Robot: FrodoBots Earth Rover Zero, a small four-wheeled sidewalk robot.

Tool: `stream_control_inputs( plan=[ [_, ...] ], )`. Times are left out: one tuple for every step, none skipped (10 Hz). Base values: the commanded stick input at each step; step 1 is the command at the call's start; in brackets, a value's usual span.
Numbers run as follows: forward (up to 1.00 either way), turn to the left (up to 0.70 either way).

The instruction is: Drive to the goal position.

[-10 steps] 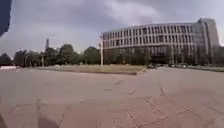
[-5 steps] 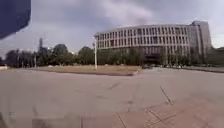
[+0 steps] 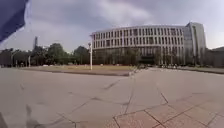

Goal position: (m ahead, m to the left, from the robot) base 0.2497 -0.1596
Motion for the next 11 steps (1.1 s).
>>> stream_control_inputs(
  plan=[
    [1.00,-0.40],
    [1.00,-0.24],
    [1.00,0.00],
    [1.00,0.00],
    [1.00,-0.04],
    [1.00,-0.20],
    [0.91,-0.42],
    [0.55,-0.52],
    [0.00,-0.75],
    [0.18,0.00],
    [0.90,0.00]
  ],
)
